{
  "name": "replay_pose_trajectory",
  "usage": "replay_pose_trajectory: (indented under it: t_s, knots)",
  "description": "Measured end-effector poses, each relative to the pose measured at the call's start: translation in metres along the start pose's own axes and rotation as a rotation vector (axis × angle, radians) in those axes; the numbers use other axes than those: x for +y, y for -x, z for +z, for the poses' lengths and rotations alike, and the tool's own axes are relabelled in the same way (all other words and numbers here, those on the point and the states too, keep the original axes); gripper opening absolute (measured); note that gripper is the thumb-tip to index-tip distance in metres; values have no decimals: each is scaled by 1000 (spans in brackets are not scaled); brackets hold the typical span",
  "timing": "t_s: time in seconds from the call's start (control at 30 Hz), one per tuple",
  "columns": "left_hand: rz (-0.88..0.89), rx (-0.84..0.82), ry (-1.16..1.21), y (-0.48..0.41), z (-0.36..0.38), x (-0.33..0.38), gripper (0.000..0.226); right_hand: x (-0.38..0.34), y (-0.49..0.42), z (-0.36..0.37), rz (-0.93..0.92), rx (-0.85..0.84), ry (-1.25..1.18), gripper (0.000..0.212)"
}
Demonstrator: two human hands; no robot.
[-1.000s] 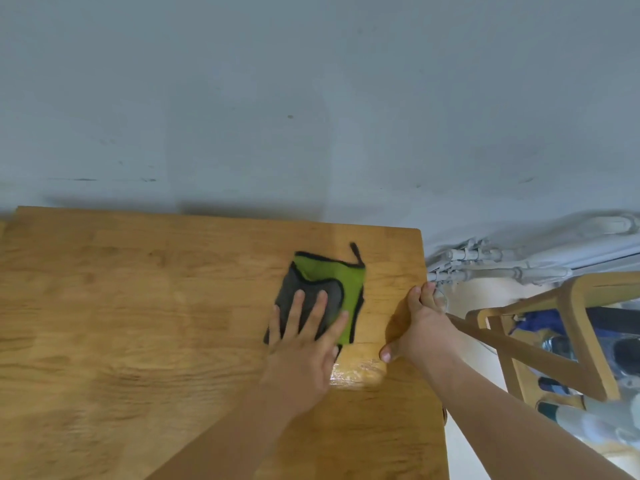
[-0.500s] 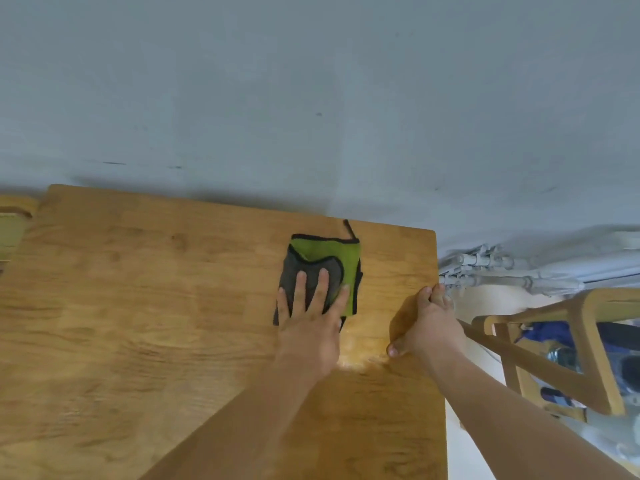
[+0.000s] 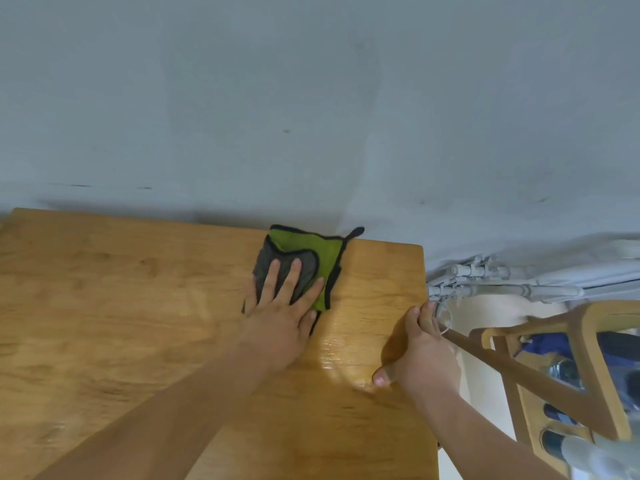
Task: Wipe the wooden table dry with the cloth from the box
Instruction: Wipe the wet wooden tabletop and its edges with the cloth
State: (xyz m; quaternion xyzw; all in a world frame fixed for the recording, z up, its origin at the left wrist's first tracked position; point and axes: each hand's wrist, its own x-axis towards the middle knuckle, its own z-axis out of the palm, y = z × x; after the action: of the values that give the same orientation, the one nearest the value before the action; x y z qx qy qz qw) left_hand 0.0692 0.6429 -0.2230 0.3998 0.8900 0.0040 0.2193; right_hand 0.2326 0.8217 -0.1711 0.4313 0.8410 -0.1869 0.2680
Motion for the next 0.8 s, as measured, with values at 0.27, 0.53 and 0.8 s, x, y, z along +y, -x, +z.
replay_pose_trajectory:
  t_s: [0.27, 0.53, 0.8]
  knots:
    - [342, -73, -92, -101, -18, 103, 58, 11, -6, 11, -33, 67, -99, 146]
    - [613, -75, -197, -106, -17, 92, 55, 11, -7, 9, 16, 18, -108, 152]
    - [174, -4, -19, -19, 0, 15, 57, 8, -5, 9, 6, -14, -88, 153]
